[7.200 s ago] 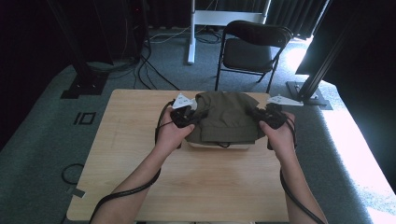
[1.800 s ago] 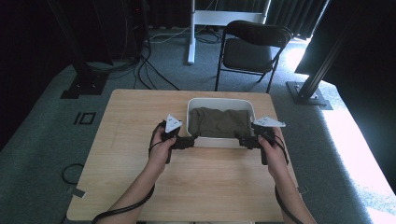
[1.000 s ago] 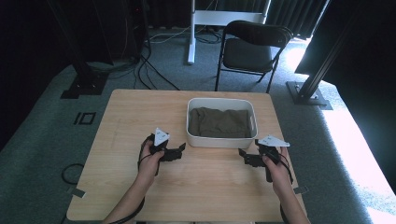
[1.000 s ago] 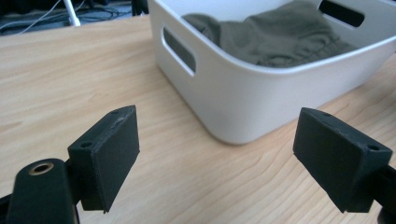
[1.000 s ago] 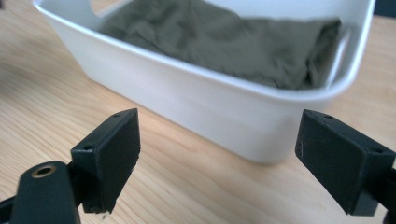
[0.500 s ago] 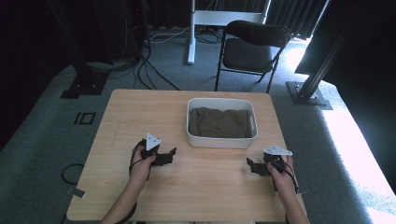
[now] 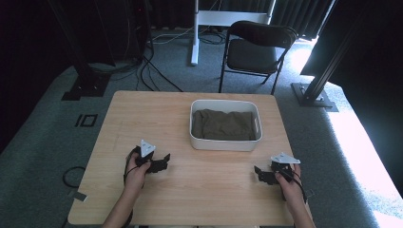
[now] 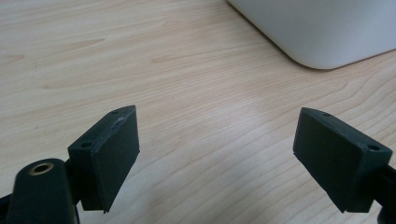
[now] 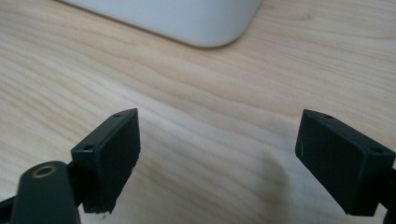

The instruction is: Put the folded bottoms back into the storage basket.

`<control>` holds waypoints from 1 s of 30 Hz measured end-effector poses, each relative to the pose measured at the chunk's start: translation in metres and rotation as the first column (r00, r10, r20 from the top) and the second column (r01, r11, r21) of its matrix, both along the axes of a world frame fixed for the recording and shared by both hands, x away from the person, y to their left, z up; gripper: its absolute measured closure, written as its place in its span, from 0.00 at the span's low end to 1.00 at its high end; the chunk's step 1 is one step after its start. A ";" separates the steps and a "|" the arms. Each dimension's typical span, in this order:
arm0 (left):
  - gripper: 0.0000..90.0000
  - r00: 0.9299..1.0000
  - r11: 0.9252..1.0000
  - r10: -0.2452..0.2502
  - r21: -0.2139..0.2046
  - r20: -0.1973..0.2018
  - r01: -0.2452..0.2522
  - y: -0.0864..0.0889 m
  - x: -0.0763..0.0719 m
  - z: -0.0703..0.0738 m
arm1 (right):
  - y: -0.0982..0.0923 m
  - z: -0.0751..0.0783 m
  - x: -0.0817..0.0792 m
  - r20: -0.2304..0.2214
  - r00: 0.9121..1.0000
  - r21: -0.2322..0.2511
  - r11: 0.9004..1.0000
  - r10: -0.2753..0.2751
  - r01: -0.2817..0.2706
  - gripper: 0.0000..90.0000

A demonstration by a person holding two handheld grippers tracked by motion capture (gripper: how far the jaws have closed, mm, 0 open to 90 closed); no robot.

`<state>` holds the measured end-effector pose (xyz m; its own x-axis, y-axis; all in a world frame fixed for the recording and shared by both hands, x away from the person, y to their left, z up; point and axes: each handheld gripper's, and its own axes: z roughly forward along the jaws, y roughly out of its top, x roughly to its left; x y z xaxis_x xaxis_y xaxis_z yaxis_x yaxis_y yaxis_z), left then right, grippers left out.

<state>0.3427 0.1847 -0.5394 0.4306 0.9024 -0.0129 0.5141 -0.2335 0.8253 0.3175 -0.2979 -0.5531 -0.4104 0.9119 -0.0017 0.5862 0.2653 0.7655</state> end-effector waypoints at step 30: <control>0.16 0.977 0.984 0.158 0.106 -0.143 -0.144 0.017 -0.011 -0.014 | -0.006 -0.008 -0.009 -0.051 0.997 -0.008 0.998 -0.059 0.059 0.14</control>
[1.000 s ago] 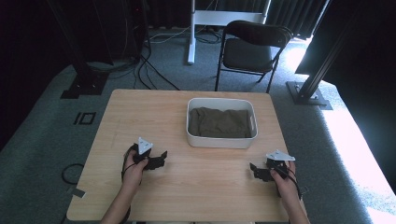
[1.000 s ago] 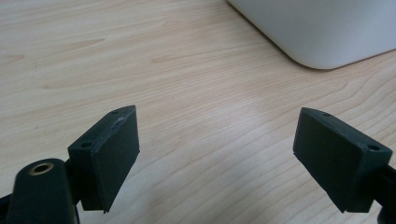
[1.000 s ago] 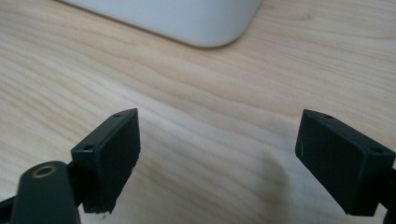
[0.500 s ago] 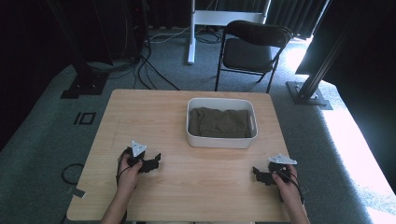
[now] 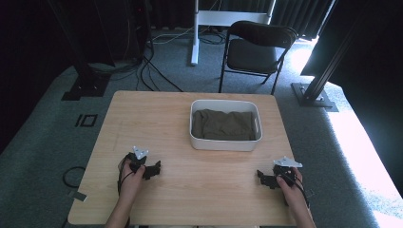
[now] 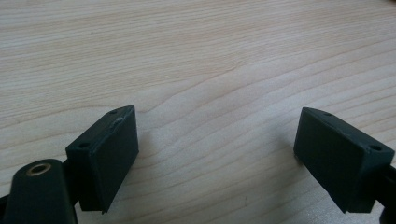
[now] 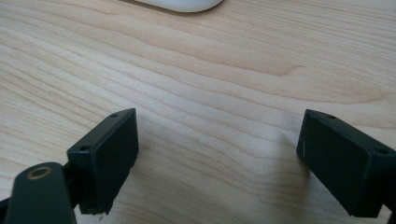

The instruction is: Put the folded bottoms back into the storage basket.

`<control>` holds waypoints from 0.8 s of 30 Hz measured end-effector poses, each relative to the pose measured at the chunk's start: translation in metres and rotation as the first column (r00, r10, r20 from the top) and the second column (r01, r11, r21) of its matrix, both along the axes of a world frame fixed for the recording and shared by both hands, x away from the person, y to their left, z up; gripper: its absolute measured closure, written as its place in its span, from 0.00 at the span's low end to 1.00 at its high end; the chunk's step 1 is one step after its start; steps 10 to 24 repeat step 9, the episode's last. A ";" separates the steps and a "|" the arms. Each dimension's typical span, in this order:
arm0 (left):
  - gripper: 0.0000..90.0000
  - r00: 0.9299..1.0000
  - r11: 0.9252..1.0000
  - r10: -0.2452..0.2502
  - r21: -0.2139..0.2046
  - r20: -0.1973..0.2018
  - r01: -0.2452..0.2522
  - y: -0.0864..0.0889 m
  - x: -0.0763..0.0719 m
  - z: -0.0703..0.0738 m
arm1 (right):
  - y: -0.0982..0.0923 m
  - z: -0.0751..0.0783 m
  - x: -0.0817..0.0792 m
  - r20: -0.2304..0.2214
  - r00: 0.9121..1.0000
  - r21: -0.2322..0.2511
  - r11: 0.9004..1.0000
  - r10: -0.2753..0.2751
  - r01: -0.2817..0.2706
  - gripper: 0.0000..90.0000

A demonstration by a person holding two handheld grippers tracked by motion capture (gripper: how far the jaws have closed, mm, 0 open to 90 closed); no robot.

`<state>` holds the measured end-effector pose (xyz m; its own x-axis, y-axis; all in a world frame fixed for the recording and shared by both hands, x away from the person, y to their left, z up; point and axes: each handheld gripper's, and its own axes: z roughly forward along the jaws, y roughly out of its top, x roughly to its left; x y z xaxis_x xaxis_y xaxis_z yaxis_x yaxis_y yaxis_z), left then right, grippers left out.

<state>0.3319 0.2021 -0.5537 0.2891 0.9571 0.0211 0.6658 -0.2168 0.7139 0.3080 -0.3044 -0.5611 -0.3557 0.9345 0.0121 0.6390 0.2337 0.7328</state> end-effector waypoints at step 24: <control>0.11 1.000 1.000 0.018 -0.001 -0.005 -0.018 0.000 0.001 -0.001 | 0.000 0.000 0.000 0.001 1.000 0.000 1.000 0.001 -0.001 0.14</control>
